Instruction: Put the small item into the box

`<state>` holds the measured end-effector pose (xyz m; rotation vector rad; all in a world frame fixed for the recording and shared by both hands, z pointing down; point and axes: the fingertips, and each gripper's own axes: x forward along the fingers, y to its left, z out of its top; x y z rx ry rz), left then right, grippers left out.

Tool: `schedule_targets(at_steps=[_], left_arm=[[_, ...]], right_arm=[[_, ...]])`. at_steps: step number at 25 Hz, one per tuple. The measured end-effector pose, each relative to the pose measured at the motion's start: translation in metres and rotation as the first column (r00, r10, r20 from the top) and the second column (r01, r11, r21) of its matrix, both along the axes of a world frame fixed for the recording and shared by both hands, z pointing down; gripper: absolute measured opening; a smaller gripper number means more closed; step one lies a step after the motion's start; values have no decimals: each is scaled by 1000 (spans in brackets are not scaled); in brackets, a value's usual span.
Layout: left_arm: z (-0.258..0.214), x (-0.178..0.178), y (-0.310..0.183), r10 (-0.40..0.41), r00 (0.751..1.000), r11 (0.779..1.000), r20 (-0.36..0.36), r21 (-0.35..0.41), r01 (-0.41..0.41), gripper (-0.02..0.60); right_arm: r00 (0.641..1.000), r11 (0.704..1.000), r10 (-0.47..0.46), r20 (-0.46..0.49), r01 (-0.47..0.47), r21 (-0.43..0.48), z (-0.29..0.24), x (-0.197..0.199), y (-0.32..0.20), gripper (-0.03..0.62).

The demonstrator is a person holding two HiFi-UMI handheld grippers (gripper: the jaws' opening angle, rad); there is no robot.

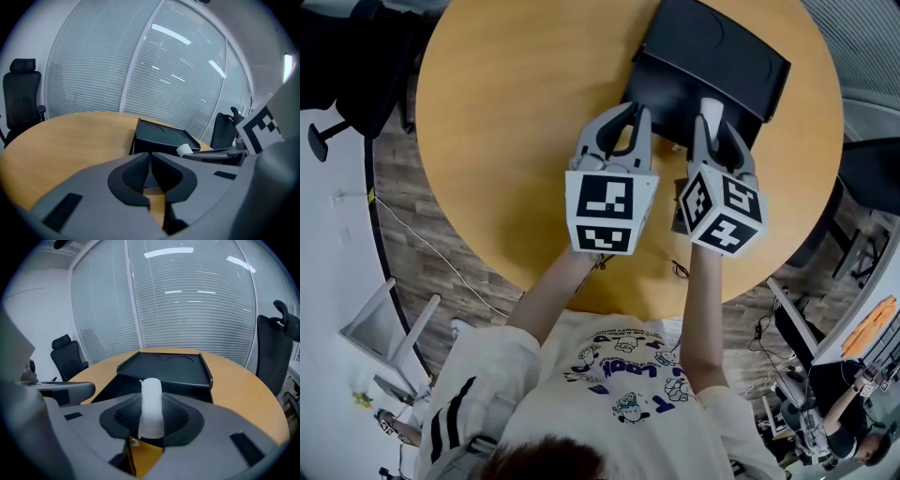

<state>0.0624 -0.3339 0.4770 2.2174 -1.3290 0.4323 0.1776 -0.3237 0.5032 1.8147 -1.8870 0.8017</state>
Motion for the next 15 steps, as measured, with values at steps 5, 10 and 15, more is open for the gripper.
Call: schedule_targets(at_steps=[5,10,15], left_arm=[[0,-1,0,4,1000,1000,-3,-2,-4,32],[-2,-1,2,1,1000,1000,-5,3,-1,32],[-11,-5,3,-5,1000,1000,-6,17,5,32]], right_arm=[[1000,1000,4,-11,-4,-5,1,-1,0,152],[1000,1000,4,-13,-4,-1,0,0,1,166],[1000,1000,9,-10,-8,21,-14,-3,4,166]])
